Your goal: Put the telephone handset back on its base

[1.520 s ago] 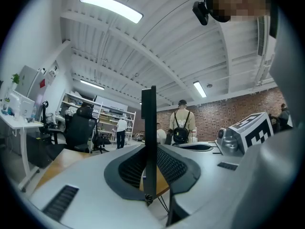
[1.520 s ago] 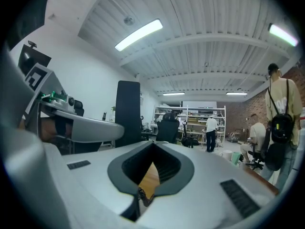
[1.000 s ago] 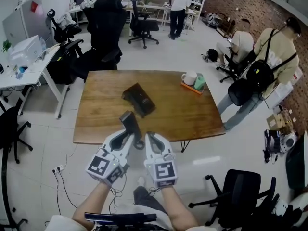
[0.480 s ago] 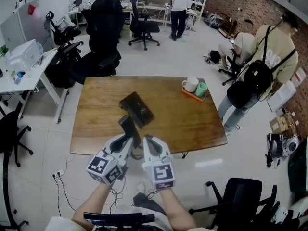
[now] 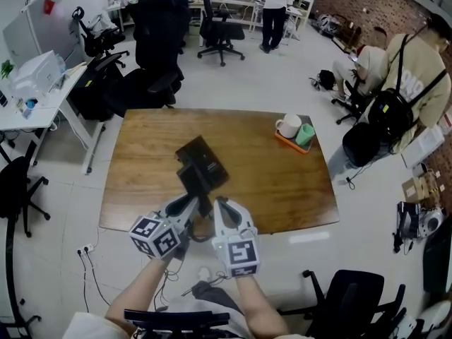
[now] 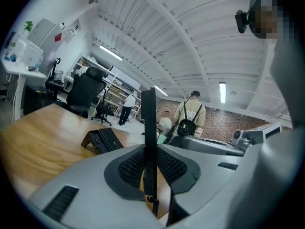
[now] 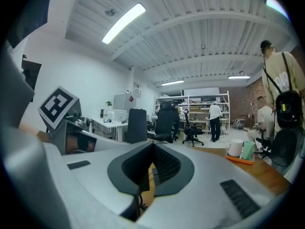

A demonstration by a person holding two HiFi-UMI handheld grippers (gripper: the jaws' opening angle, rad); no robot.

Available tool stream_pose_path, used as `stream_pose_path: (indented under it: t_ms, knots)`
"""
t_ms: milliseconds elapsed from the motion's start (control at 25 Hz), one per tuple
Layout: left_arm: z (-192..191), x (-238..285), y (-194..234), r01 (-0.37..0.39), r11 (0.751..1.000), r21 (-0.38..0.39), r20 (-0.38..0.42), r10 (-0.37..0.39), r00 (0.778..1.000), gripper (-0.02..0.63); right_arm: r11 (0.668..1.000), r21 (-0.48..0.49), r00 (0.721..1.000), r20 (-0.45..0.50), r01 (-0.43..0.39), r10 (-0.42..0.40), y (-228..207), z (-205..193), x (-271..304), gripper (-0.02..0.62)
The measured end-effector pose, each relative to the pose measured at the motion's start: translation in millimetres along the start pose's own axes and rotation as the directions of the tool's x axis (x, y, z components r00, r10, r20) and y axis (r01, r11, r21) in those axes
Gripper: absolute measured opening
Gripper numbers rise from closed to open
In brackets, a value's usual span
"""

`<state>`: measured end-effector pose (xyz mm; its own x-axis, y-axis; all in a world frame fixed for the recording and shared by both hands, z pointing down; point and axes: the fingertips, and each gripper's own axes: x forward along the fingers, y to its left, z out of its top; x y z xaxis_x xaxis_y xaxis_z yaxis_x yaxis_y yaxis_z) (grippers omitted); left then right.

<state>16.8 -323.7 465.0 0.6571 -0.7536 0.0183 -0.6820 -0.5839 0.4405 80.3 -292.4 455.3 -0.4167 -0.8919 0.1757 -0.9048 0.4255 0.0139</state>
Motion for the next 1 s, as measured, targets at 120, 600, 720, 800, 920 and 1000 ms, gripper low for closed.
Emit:
stream_pose_path:
  t_ms: [120,600,720,800,920,1000]
  knots:
    - [-10,15,17,-0.018,0.998,-0.06,-0.013,0.018,1.0,0.064,1.0,0.004,1.0,-0.012,-0.014,0.014,-6,-4,8,-0.002]
    - [-37,62,94,-0.083,0.947,-0.31,-0.043,0.073,0.996,0.064,0.998,0.017,0.996,-0.066,-0.054,0.055,-24,-22,41,-0.002]
    - [-44,69,108,-0.097,0.937,-0.335,-0.06,0.081,0.995,0.064,0.998,0.02,0.995,-0.077,-0.06,0.062,-27,-27,48,-0.002]
    - [-49,74,116,-0.102,0.929,-0.355,-0.07,0.083,0.994,0.064,0.998,0.015,0.994,-0.086,-0.065,0.066,-30,-31,53,-0.002]
    - [-56,82,125,-0.11,0.916,-0.385,-0.079,0.086,0.993,0.064,0.998,0.028,0.994,-0.089,-0.061,0.064,-34,-34,60,-0.002]
    - [-58,86,132,-0.117,0.909,-0.4,-0.081,0.092,0.992,0.064,0.997,0.023,0.993,-0.099,-0.07,0.072,-35,-38,64,-0.002]
